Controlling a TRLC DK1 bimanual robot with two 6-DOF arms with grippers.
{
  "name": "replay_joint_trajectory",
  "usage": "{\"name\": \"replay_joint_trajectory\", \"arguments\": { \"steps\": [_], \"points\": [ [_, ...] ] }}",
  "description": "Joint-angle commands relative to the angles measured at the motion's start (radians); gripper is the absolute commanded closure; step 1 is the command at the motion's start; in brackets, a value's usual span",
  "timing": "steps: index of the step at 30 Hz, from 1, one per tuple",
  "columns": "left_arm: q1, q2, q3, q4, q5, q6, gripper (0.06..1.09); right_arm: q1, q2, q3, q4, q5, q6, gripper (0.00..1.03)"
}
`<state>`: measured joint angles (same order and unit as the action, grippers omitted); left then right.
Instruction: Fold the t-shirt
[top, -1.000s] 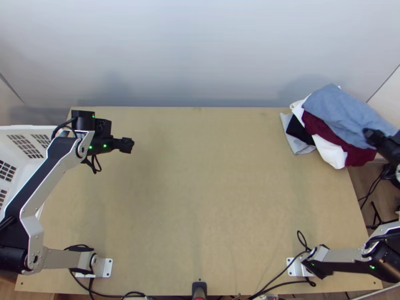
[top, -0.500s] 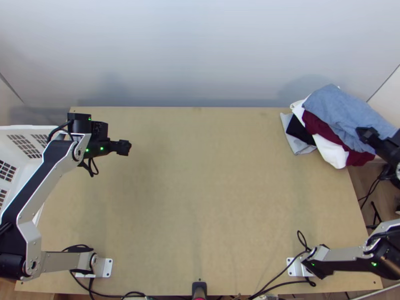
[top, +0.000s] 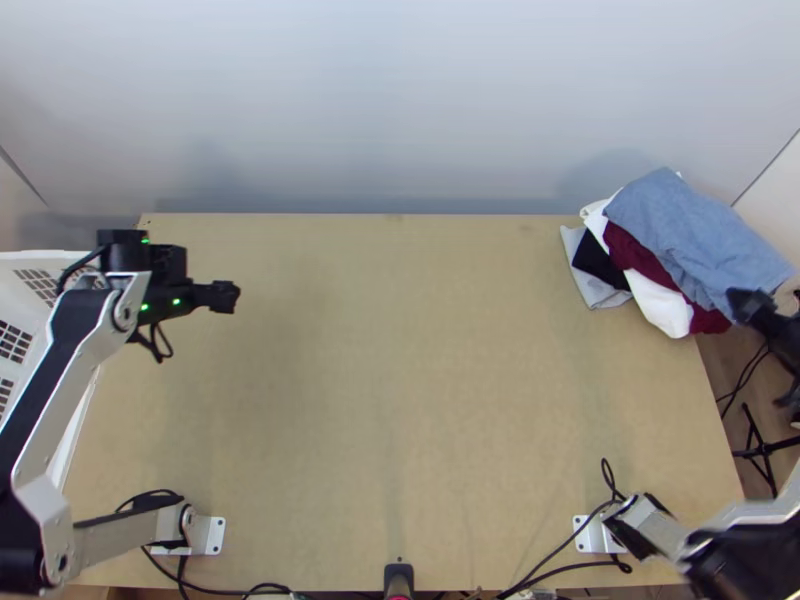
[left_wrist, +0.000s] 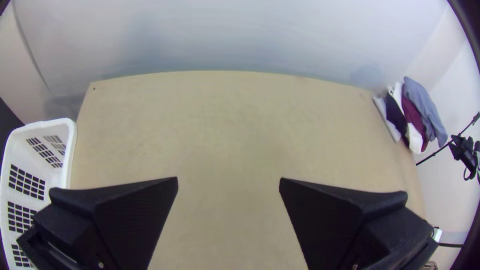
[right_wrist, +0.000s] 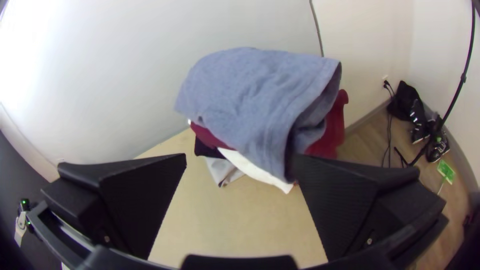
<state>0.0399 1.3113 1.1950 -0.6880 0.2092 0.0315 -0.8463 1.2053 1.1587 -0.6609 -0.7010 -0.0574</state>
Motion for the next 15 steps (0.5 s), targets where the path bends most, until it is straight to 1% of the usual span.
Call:
{"name": "replay_joint_trajectory", "arguments": {
  "steps": [1, 4, 7, 10, 15],
  "points": [
    [0.101, -0.147, -0.066, -0.021, 0.024, 0.021, 0.10, 0.033, -0.251, -0.156, -0.065, -0.020, -0.062, 0.05],
    [0.152, -0.222, -0.101, -0.039, 0.039, 0.036, 0.10, 0.081, -0.325, -0.192, -0.091, -0.020, -0.059, 0.05],
    [0.198, -0.285, -0.118, -0.088, 0.048, 0.059, 0.10, 0.144, -0.395, -0.241, -0.103, -0.018, -0.052, 0.05],
    [0.244, -0.351, -0.133, -0.123, 0.053, 0.076, 0.10, 0.207, -0.438, -0.244, -0.132, -0.018, -0.033, 0.05],
    [0.279, -0.449, -0.144, -0.165, 0.055, 0.094, 0.10, 0.216, -0.432, -0.218, -0.131, -0.015, -0.042, 0.05]
  ]
}}
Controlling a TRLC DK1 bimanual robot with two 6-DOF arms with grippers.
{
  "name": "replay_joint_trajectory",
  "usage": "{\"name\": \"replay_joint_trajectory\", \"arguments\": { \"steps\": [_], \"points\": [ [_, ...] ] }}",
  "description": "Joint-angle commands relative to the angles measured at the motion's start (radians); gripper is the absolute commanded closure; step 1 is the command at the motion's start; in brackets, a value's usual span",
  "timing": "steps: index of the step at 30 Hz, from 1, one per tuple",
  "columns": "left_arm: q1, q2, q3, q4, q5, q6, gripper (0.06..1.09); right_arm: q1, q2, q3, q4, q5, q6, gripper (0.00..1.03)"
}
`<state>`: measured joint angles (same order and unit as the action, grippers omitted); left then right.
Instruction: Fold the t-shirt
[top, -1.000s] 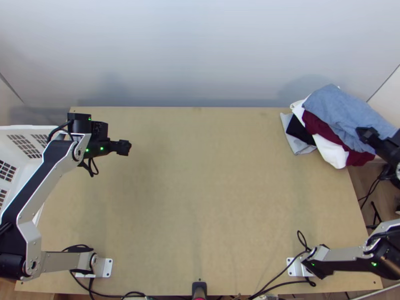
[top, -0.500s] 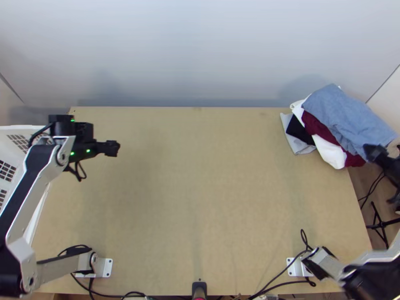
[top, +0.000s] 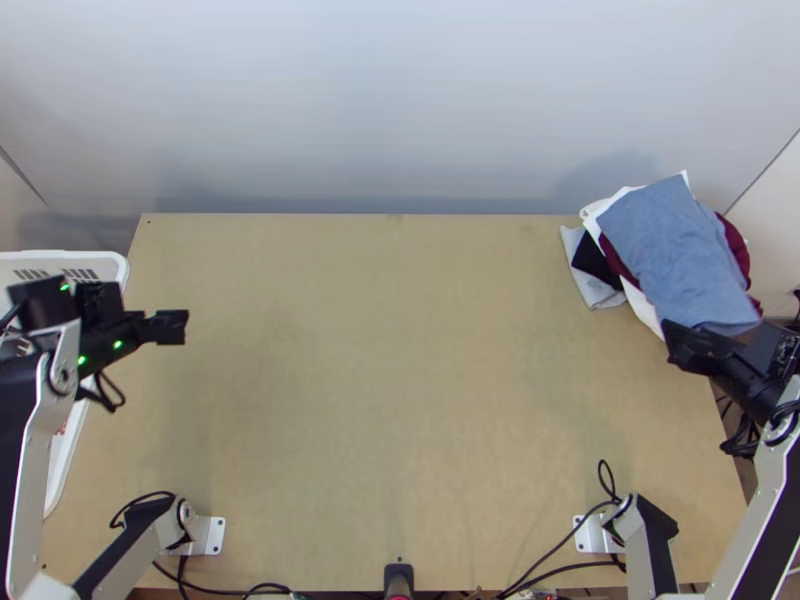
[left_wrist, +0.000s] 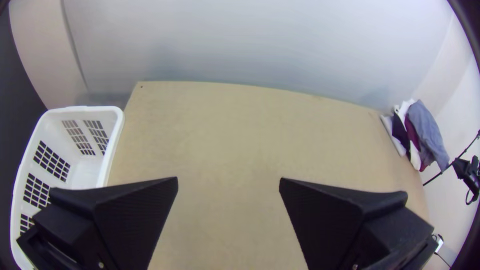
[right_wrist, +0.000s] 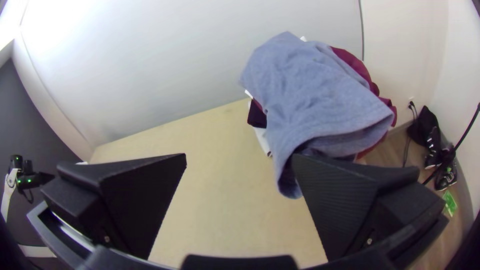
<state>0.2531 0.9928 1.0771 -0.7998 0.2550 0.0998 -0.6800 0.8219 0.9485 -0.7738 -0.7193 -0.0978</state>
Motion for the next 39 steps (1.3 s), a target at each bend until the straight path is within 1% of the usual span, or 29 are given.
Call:
{"name": "replay_joint_trajectory", "arguments": {
  "steps": [1, 5, 7, 12, 15, 17, 19, 20, 23, 24, 26, 30, 33, 36, 39],
  "points": [
    [0.067, -0.148, -0.026, -0.058, 0.009, 0.028, 0.10, 0.043, -0.038, -0.005, -0.015, 0.003, -0.011, 0.05],
    [0.066, -0.180, -0.026, -0.084, 0.009, 0.028, 0.10, 0.040, -0.017, -0.011, -0.018, 0.003, -0.022, 0.05],
    [0.066, -0.180, -0.031, -0.098, 0.009, 0.028, 0.10, 0.053, -0.023, -0.020, -0.062, 0.003, -0.029, 0.05],
    [0.071, -0.189, -0.051, -0.107, 0.007, 0.038, 0.10, 0.077, -0.064, -0.022, -0.206, 0.014, -0.039, 0.05],
    [0.097, -0.203, -0.071, -0.105, 0.007, 0.067, 0.10, 0.080, -0.083, 0.004, -0.395, 0.015, -0.129, 0.05],
    [0.107, -0.207, -0.088, -0.105, 0.007, 0.083, 0.10, 0.088, -0.130, 0.010, -0.478, 0.015, -0.151, 0.05],
    [0.123, -0.215, -0.105, -0.107, 0.009, 0.094, 0.10, 0.140, -0.213, 0.016, -0.545, 0.012, -0.161, 0.05],
    [0.124, -0.227, -0.115, -0.107, 0.009, 0.098, 0.10, 0.188, -0.268, 0.015, -0.552, 0.012, -0.146, 0.05],
    [0.126, -0.273, -0.143, -0.105, 0.009, 0.117, 0.10, 0.292, -0.368, 0.024, -0.547, 0.012, -0.051, 0.05],
    [0.124, -0.289, -0.152, -0.105, 0.009, 0.118, 0.10, 0.323, -0.377, 0.029, -0.538, 0.012, -0.013, 0.05],
    [0.123, -0.309, -0.167, -0.105, 0.009, 0.120, 0.10, 0.362, -0.377, 0.041, -0.539, 0.015, 0.029, 0.05],
    [0.120, -0.338, -0.195, -0.121, 0.012, 0.117, 0.10, 0.390, -0.395, 0.059, -0.550, 0.014, 0.055, 0.05],
    [0.117, -0.384, -0.244, -0.116, 0.012, 0.104, 0.10, 0.401, -0.440, 0.035, -0.518, 0.014, 0.055, 0.05],
    [0.114, -0.444, -0.312, -0.073, 0.012, 0.107, 0.10, 0.401, -0.480, -0.017, -0.387, 0.014, 0.073, 0.05],
    [0.114, -0.488, -0.364, 0.004, 0.012, 0.107, 0.10, 0.393, -0.501, -0.094, -0.177, 0.035, 0.113, 0.05]
  ]
}}
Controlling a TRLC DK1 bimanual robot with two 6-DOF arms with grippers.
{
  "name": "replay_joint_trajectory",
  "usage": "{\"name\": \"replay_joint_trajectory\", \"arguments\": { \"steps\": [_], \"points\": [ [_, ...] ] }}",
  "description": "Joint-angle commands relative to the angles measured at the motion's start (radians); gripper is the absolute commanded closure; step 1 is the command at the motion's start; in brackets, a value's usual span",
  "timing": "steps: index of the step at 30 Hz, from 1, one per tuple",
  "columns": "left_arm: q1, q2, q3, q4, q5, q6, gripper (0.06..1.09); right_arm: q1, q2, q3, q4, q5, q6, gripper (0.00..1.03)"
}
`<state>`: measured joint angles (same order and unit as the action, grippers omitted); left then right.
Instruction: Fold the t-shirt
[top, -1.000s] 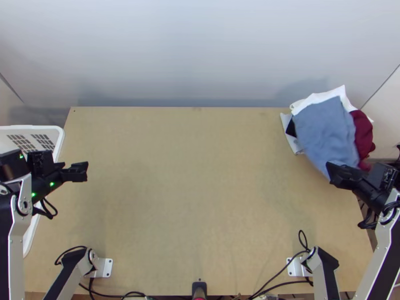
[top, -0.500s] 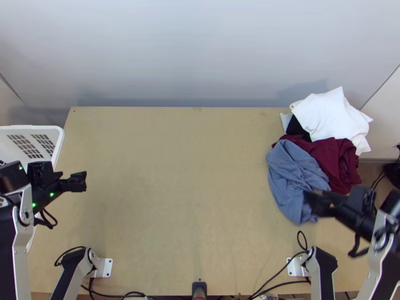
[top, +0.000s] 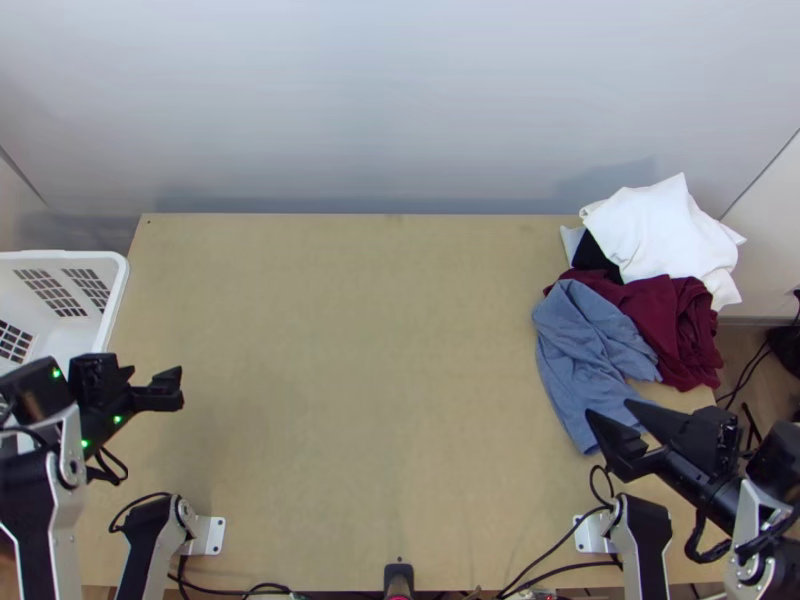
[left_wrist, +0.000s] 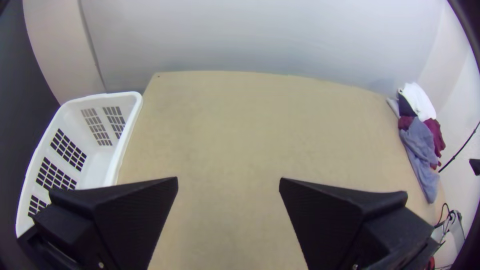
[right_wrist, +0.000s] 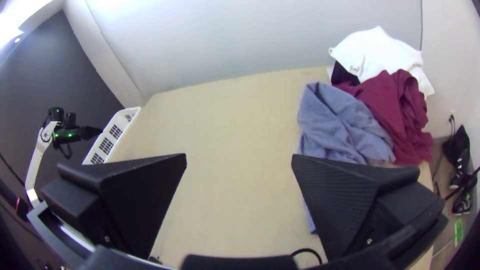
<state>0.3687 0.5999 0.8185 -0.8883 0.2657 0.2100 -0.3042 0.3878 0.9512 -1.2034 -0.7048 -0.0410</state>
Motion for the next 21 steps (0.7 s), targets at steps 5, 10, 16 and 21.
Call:
{"name": "replay_joint_trajectory", "arguments": {
  "steps": [5, 10, 16, 21],
  "points": [
    [-0.010, -0.111, -0.160, 0.290, 0.001, -0.119, 0.10, 0.022, -0.072, -0.249, 0.630, 0.102, 0.179, 0.05],
    [-0.017, -0.098, -0.278, 0.566, 0.001, -0.247, 0.10, 0.036, -0.063, -0.443, 0.912, 0.136, 0.231, 0.05],
    [-0.103, -0.089, -0.430, 0.741, -0.062, -0.262, 0.10, 0.186, -0.092, -0.638, 1.018, 0.254, 0.236, 0.05],
    [-0.131, -0.104, -0.513, 0.813, -0.072, -0.264, 0.10, 0.378, -0.205, -0.726, 1.068, 0.485, 0.248, 0.06]
  ]
}}
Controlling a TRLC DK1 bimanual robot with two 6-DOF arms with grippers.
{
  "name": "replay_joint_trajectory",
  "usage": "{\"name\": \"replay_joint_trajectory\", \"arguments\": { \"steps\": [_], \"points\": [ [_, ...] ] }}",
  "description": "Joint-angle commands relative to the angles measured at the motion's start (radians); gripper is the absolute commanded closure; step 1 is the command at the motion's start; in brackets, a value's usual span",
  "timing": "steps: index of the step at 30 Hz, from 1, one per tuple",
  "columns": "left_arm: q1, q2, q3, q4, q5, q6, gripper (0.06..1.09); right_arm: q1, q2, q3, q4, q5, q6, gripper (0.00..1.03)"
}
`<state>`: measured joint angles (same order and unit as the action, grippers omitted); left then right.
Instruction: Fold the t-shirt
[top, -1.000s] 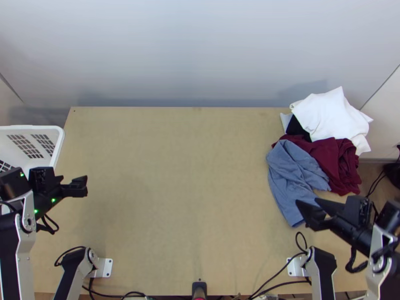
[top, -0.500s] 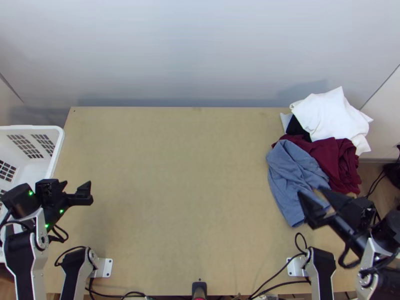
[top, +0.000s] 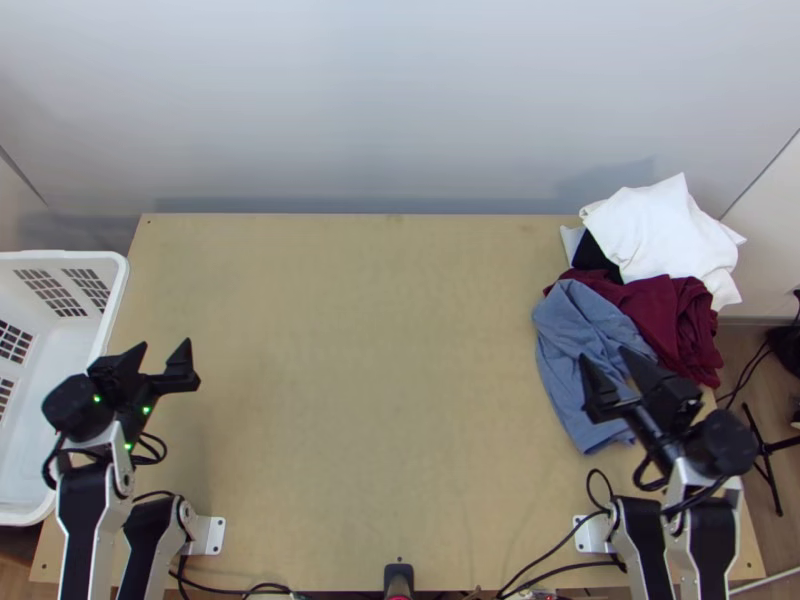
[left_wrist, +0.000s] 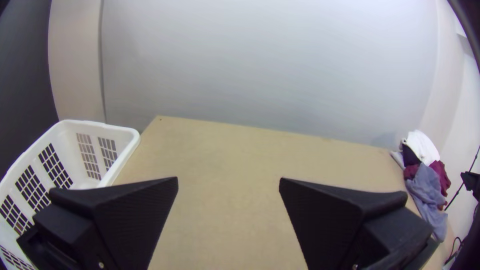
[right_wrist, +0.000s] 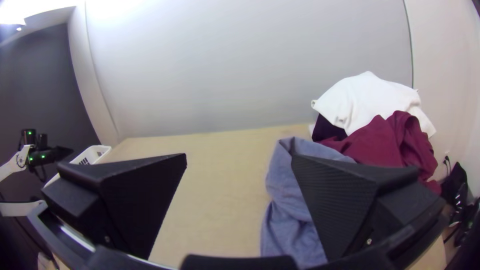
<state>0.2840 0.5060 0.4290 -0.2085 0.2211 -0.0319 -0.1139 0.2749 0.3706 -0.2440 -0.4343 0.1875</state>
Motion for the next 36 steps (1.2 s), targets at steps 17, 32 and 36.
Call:
{"name": "replay_joint_trajectory", "arguments": {
  "steps": [17, 32, 36],
  "points": [
    [-0.146, -0.225, -0.223, 0.086, -0.029, 0.010, 0.10, 0.134, -0.227, -0.157, -0.024, 0.267, -0.053, 0.07],
    [-0.181, -0.508, -0.368, 0.060, -0.029, -0.026, 0.10, 0.299, -0.275, -0.345, 0.241, 0.238, 0.053, 0.07],
    [-0.190, -0.506, -0.374, 0.058, -0.029, -0.069, 0.10, 0.286, -0.276, -0.343, 0.239, 0.238, 0.109, 0.04]
  ]
}}
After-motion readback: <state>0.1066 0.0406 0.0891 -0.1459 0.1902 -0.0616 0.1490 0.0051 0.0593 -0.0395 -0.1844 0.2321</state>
